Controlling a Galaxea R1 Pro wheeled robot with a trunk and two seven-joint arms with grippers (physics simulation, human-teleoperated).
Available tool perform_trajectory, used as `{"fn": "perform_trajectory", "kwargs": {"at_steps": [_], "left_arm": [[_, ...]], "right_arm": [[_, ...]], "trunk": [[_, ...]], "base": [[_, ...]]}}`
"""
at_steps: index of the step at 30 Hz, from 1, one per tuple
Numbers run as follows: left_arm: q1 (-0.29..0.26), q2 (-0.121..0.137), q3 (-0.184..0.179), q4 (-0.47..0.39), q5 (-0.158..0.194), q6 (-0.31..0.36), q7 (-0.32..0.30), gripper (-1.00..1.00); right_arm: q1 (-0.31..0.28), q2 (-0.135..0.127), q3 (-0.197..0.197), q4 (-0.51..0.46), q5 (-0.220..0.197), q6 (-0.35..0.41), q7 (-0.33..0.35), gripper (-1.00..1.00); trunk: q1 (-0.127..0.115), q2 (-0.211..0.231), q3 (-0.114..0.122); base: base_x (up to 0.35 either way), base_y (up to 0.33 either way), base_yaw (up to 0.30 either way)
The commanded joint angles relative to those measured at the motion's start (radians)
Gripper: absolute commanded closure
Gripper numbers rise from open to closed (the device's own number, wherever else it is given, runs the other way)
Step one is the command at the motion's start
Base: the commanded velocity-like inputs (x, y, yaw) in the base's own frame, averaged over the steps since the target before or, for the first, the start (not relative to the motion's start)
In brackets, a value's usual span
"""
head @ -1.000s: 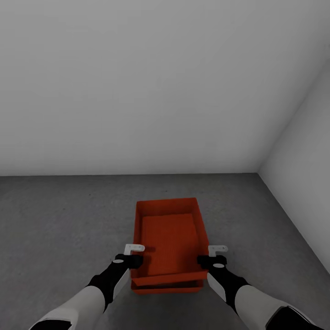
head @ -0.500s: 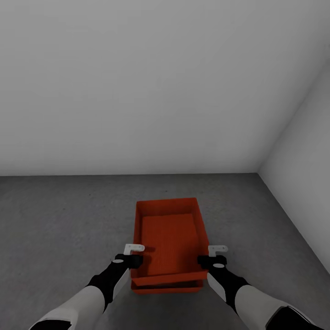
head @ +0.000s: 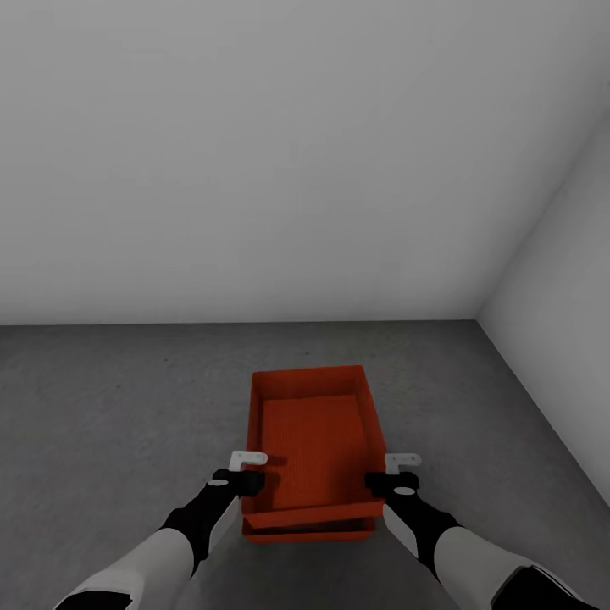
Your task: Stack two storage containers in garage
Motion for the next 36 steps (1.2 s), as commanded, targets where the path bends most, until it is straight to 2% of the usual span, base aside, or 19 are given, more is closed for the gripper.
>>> {"fn": "perform_trajectory", "kwargs": {"at_steps": [1, 11, 36], "left_arm": [[0.0, 0.0, -0.001, -0.002, -0.006, 0.006, 0.003, -1.0], [0.0, 0.0, -0.001, -0.002, -0.003, 0.007, 0.003, -1.0], [0.0, 0.0, -0.001, -0.005, 0.0, 0.017, 0.004, -1.0]], "right_arm": [[-0.001, 0.0, 0.009, 0.0, -0.01, -0.001, -0.005, -1.0], [-0.001, -0.001, 0.009, 0.0, -0.01, -0.001, -0.006, -1.0], [-0.001, 0.001, 0.009, -0.001, -0.01, -0.001, -0.006, -1.0]], "trunk": [[0.0, 0.0, -0.001], [0.0, 0.0, -0.001], [-0.096, 0.175, 0.078]], "base": [[0.0, 0.0, 0.0], [0.0, 0.0, 0.0], [0.0, 0.0, 0.0]]}}
